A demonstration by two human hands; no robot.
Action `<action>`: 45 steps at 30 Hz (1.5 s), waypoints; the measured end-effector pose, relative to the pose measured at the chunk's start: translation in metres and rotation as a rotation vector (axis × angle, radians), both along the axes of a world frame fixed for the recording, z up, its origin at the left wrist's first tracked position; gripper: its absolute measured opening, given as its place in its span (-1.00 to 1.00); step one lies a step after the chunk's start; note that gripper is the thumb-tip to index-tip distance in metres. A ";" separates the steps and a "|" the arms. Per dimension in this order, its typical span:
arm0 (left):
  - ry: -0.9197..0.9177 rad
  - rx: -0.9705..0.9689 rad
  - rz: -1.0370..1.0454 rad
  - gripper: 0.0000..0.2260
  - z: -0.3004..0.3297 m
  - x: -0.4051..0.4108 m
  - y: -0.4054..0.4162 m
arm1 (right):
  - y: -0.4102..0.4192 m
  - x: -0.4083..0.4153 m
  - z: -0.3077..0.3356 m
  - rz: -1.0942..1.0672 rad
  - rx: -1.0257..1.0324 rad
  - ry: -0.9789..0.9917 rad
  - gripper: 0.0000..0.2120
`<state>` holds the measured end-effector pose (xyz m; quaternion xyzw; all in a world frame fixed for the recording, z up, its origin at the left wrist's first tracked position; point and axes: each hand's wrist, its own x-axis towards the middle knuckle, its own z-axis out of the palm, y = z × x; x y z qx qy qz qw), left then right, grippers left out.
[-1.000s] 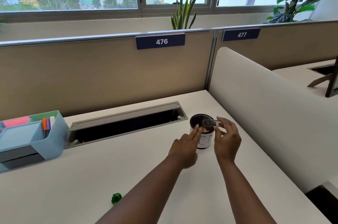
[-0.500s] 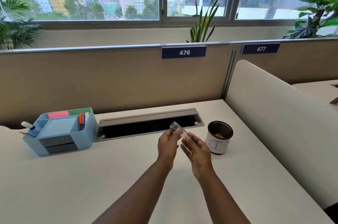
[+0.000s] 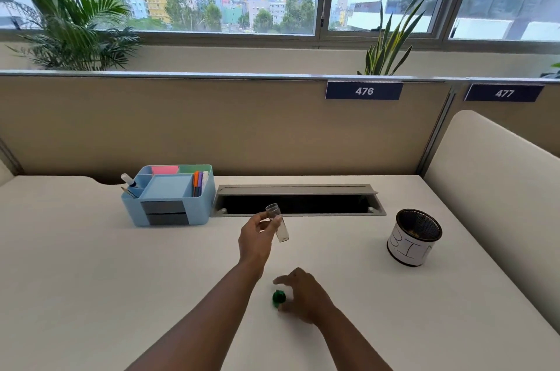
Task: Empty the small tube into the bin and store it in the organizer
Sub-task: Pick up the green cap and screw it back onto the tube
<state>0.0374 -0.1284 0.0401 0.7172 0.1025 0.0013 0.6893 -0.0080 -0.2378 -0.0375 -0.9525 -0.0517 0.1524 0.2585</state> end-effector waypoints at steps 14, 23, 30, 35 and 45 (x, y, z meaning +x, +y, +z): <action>0.021 0.065 -0.193 -0.68 0.011 -0.012 0.055 | 0.019 0.004 0.046 -0.365 0.442 -0.290 -0.71; -0.009 0.217 -0.417 -0.79 0.025 -0.017 0.072 | 0.019 0.001 0.101 -0.191 0.262 -0.578 -0.69; -0.037 0.262 -0.496 -0.75 0.032 -0.020 0.073 | 0.018 -0.005 0.105 -0.066 0.136 -0.608 -0.73; -0.001 0.259 -0.542 -0.75 0.035 -0.021 0.080 | 0.015 -0.007 0.110 -0.101 0.421 -0.518 -0.67; 0.098 0.248 -0.655 -0.76 0.036 -0.023 0.085 | 0.010 -0.004 0.113 -0.131 0.733 -0.360 -0.70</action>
